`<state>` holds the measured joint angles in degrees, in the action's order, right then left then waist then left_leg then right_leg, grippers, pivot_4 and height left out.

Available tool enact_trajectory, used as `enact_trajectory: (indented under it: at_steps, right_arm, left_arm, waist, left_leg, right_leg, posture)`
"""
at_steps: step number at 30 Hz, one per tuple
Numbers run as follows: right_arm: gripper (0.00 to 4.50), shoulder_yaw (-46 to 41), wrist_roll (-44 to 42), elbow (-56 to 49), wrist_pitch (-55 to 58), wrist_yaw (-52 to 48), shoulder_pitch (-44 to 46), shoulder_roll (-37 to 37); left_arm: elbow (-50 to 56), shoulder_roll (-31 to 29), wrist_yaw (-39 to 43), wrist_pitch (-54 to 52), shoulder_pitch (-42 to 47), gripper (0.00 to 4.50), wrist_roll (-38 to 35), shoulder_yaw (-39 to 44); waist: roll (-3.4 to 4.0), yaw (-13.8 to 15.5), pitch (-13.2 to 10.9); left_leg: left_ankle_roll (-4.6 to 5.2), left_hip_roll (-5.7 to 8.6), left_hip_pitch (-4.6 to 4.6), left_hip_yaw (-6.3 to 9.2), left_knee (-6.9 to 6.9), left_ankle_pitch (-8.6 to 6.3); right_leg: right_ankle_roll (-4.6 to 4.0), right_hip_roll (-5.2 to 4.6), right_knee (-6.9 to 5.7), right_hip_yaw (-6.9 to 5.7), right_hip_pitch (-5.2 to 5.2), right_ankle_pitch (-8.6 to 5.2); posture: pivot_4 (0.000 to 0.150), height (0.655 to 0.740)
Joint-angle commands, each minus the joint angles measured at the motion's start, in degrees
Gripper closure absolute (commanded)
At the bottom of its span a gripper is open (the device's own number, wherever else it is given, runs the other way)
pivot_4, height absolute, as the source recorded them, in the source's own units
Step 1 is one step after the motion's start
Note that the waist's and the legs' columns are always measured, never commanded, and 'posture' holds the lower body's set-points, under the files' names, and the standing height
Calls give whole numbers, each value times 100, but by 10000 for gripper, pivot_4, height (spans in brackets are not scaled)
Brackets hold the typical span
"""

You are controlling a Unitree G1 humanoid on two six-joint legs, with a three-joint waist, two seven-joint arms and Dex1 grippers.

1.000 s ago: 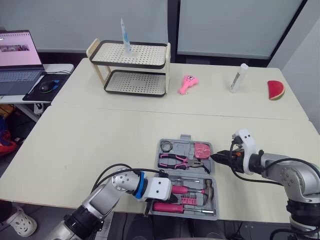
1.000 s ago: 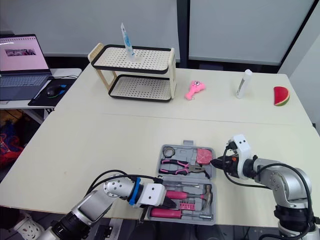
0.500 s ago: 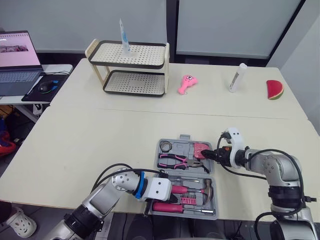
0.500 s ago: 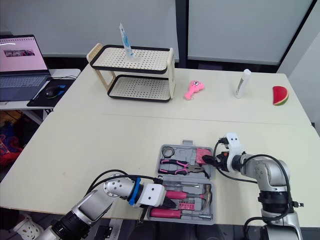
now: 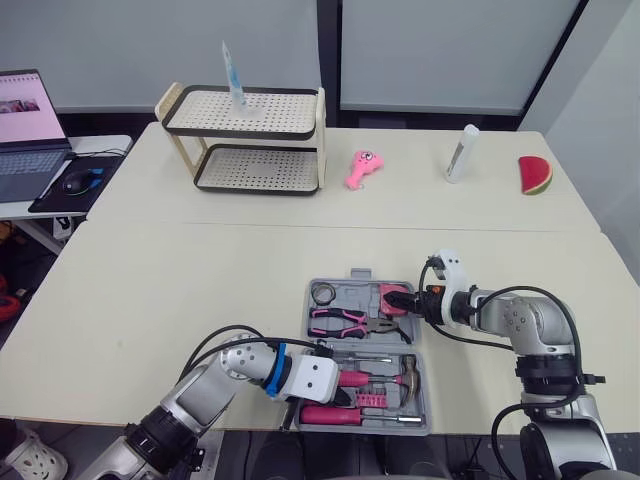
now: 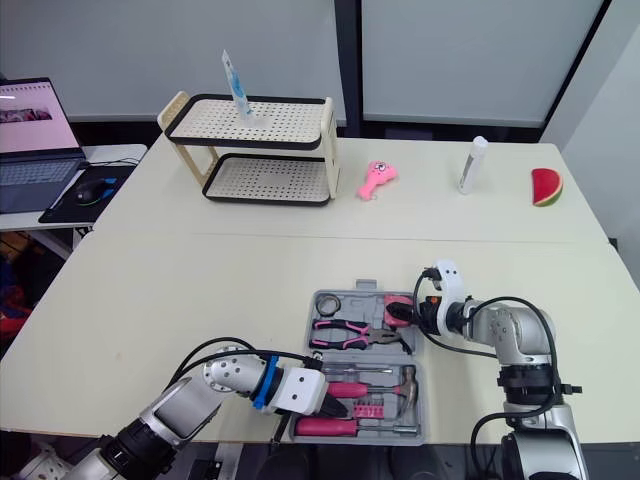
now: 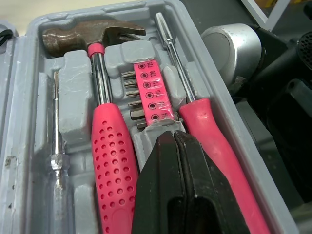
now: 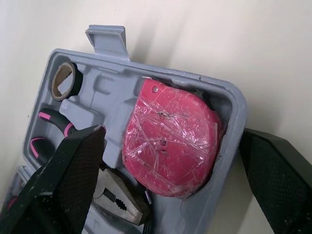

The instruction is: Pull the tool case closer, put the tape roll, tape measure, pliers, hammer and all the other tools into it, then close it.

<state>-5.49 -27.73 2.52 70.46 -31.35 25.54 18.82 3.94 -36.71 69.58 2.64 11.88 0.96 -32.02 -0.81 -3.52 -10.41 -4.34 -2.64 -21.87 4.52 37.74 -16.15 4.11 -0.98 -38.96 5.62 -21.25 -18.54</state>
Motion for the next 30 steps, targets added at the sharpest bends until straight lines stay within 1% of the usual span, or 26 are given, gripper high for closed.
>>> enact_trajectory:
  at_steps: [1, 9, 14, 20, 23, 28, 30]
  right_arm:
    - [336, 117, -341, 36, -137, -473, 129, -76]
    - [336, 391, -455, 51, -829, -1605, 254, 217]
    - [336, 512, -386, -122, -1210, -1733, 261, 258]
    - [336, 754, -387, -852, -1470, -1872, 82, 626]
    - [336, 992, -272, -1391, -1672, -2001, -113, 977]
    - [336, 1329, -128, -2142, -1974, -2153, -403, 1557]
    - [336, 1432, -16, -2398, -2090, -2108, -508, 1720]
  left_arm:
    - [-386, -171, 56, -62, -128, 45000, 434, -230]
    - [-323, -270, 149, -76, -141, 45000, 433, -220]
    - [-304, -293, 152, -96, -149, 45000, 433, -218]
    - [-280, -271, 80, -129, -170, 45000, 361, -135]
    - [-205, -258, 40, -156, -199, 45000, 156, 51]
    - [31, -277, 44, -92, -350, 45000, -432, 520]
    - [190, -334, 77, -158, -434, 45000, -777, 782]
  waist:
    - [0, -5, 0]
    - [3, -41, -1]
    - [4, -49, 0]
    - [5, -37, 0]
    - [5, -25, 0]
    - [5, -17, -1]
    - [4, -7, -1]
  left_leg:
    - [0, 0, 0, 0, -1, 0]
    - [1, -2, 0, 1, -5, 0]
    - [1, -3, 1, 3, -4, 0]
    - [1, -3, 0, 5, -3, 0]
    - [1, -3, -1, 7, -2, 0]
    - [1, -4, -2, 10, 3, 0]
    - [1, -5, -3, 11, 5, 1]
  right_leg:
    - [0, 1, -1, 0, -2, 0]
    - [-1, 4, -4, 0, -5, 0]
    - [-1, 6, -8, -1, -4, 0]
    - [-1, 6, -9, -3, -4, 0]
    - [-1, 6, -10, -4, -3, 0]
    - [-1, 6, -15, -8, -4, 0]
    - [-1, 6, -15, -8, -4, 0]
  posture:
    - [1500, 7350]
    - [1500, 7350]
    - [1500, 7350]
    - [1500, 7350]
    - [1500, 7350]
    - [1500, 7350]
    - [1500, 7350]
